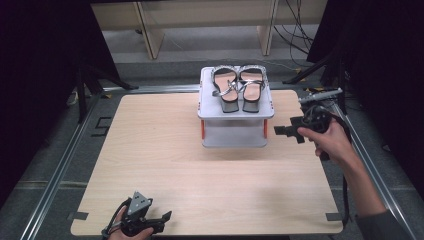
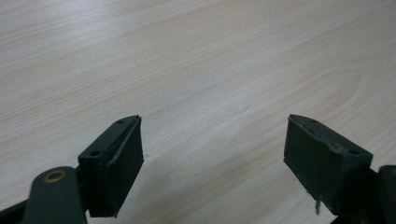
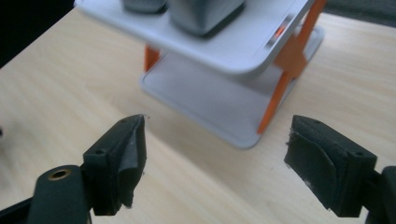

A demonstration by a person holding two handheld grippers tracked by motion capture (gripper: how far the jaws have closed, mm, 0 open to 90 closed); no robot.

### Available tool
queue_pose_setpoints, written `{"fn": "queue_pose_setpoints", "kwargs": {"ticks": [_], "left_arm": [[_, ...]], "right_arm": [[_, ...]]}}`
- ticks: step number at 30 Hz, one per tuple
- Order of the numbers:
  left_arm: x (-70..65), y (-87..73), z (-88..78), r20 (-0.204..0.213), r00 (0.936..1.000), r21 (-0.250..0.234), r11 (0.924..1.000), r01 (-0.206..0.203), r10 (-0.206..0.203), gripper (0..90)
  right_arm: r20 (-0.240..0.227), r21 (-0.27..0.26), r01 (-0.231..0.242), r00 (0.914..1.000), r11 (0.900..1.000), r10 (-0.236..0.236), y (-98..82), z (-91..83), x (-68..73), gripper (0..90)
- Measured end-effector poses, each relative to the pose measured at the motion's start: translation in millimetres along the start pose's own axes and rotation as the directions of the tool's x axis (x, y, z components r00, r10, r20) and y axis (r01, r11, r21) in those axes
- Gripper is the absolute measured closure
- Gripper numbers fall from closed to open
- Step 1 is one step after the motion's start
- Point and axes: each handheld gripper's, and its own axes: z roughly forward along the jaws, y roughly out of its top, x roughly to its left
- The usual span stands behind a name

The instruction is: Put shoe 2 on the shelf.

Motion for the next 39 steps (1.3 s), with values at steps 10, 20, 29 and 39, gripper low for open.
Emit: {"fn": "queue_pose_setpoints", "kwargs": {"ticks": [10, 20, 29, 39], "left_arm": [[1.5, -0.2, -0.1, 0.007, 1.0, 0.016, 0.9999, -0.003, 0.003, 19.4], [1.5, 0.3, -0.2, 0.003, 0.9999, 0.015, 0.9998, -0.016, 0.016, 19.4], [-0.2, 0.6, -1.6, 0.009, 0.9995, -0.004, 0.9995, -0.03, 0.03, 19.2], [0.0, 0.4, 0.0, -0.005, 0.9989, -0.019, 0.9987, -0.046, 0.046, 18.6]], "right_arm": [[-0.022, 0.02, 0.047, 0.9987, 0.999, -0.046, -84.5, 29.1, 0.5, 18.5], [-0.006, 0.017, 0.054, 0.9985, 0.998, -0.054, -135.2, 47.7, 11.6, 20.4], [-0.027, 0.045, 0.072, 0.9971, 0.996, -0.071, -167.7, 53.0, 27.8, 20.3], [-0.044, 0.078, 0.098, 0.9945, 0.992, -0.095, -178.9, 61.3, 48.2, 20.0]]}}
